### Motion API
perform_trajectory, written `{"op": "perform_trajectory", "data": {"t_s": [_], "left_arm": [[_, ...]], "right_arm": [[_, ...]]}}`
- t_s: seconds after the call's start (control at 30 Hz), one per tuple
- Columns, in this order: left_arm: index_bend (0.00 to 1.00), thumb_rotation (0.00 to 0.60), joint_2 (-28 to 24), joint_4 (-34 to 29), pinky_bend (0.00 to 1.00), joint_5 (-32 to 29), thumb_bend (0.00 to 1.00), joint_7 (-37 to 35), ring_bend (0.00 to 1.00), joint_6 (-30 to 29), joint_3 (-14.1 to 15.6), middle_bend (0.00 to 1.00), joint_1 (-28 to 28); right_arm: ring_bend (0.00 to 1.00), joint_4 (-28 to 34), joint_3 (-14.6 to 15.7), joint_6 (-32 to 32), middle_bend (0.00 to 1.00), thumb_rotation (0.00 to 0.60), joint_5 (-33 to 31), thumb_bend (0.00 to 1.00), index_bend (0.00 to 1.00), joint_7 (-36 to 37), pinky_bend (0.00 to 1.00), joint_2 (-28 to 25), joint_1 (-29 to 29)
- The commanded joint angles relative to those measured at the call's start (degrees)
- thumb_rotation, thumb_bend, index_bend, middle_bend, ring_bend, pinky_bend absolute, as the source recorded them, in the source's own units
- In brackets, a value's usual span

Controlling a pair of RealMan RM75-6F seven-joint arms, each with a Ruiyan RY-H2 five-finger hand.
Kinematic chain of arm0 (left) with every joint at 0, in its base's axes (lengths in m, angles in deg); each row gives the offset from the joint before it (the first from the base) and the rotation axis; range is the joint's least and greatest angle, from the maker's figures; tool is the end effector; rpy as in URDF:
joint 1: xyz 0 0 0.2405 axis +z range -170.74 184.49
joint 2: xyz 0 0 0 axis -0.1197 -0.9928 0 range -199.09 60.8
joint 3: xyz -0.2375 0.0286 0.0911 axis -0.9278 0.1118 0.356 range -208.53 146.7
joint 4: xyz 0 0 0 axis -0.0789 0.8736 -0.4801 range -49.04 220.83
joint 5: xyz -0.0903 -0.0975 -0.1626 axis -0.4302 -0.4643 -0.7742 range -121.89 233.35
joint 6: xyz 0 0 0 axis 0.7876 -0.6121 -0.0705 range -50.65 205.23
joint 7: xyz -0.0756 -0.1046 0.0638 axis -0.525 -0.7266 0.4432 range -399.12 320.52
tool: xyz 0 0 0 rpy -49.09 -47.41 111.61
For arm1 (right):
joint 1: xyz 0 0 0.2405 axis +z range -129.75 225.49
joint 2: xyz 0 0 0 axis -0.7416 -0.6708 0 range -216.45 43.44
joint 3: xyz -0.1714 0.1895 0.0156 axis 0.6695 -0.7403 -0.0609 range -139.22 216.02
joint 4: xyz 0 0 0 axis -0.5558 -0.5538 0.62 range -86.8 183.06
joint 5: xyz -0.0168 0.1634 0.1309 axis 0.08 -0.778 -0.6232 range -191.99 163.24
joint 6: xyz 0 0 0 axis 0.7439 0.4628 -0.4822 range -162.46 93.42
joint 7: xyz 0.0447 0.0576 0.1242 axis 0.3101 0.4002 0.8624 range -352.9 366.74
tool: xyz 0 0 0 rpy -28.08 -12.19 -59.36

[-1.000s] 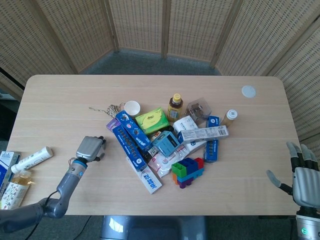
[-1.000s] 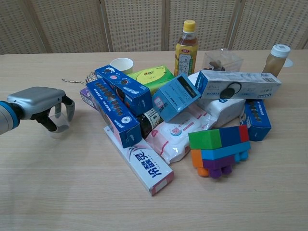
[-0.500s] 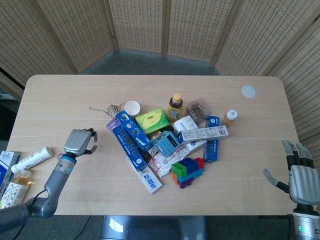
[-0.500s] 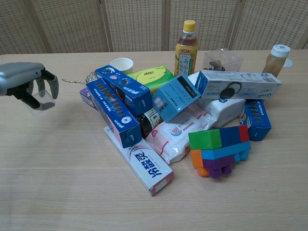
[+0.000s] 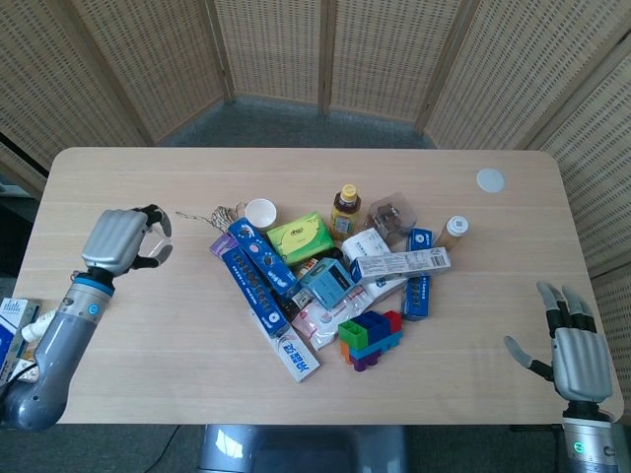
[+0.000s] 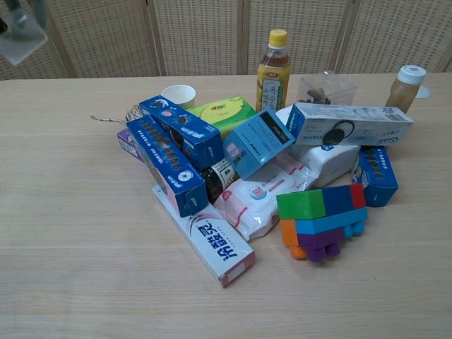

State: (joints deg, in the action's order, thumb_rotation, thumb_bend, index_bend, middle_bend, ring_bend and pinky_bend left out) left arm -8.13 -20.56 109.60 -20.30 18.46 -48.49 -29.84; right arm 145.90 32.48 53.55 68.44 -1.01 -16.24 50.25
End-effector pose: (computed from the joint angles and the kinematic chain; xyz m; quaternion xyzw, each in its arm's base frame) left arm -0.1591 0.3475 0.1408 -0.6588 -0.3995 -0.3932 0.5018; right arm -0.2907 -0.1765 0.1354 0.5392 -0.4056 0.4114 0.6127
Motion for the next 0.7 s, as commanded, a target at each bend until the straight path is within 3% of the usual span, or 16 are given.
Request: {"op": "perform_trajectory", "data": {"t_s": [0.03,0.23,0.7], "left_arm": [[0.54,0.600,-5.2,-5.2,0.58,-4.4,0.39,-0.7,0.52,-0.3,-3.7,0.43,-1.0],[0.54,0.600,-10.7,-10.6,0.58,-9.2,0.39,-1.2,0.52,-1.0,-6.0,0.43,-1.9],[0.54,0.600,-13.0,-15.4,0.58,-11.0,0.39,-0.5,0.52,-4.2,-4.3,0.43,-2.7]], "right_arm": [[0.00,-0.7,0.3,0.0,0.13,0.000,0.3,0.19,0.00,1.0,0.00,0.4,-0.1],[0.00,-2.5,1.1,0.7,0.13,0.000,1.6,0.19,0.00,3.6,0.00,0.9,-0.7],[0.00,-4.5,2.2,4.2,0.13,0.000,3.6,0.19,0.00,7.8,0.00,0.1,-3.3]]}}
